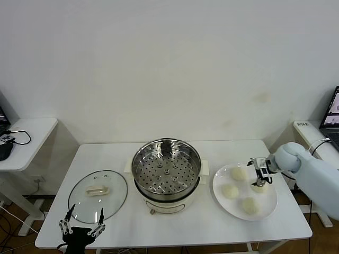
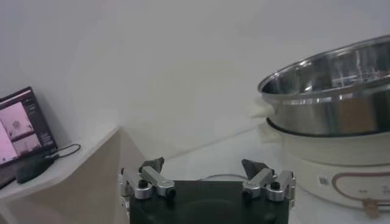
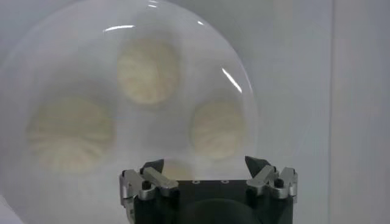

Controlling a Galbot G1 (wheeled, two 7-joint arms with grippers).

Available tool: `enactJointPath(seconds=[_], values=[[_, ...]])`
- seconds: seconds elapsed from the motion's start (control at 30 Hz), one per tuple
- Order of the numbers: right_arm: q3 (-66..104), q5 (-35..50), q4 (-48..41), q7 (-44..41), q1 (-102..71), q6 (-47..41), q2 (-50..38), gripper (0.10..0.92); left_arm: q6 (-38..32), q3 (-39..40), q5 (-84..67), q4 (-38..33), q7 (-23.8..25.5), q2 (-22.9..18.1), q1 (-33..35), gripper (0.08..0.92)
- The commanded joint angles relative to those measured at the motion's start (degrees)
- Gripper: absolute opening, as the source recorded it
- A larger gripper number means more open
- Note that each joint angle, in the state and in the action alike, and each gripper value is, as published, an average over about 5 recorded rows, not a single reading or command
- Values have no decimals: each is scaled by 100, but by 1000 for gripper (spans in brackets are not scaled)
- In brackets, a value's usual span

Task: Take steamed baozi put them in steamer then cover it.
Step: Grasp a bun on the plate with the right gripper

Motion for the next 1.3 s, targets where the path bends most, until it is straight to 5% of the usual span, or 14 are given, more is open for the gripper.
enactJointPath(seconds=[0.03, 0.67, 1.3], values=[[-741, -83, -894, -127, 710, 43, 675, 823, -3, -36, 35, 40, 3, -12, 1, 823], [-667, -198, -1347, 8, 649, -13, 1084, 809, -26, -73, 97, 95, -4, -21, 33, 823], [-698, -316, -1334, -59, 587, 12, 1079, 622, -36, -46, 131, 105, -9, -34, 35, 823]])
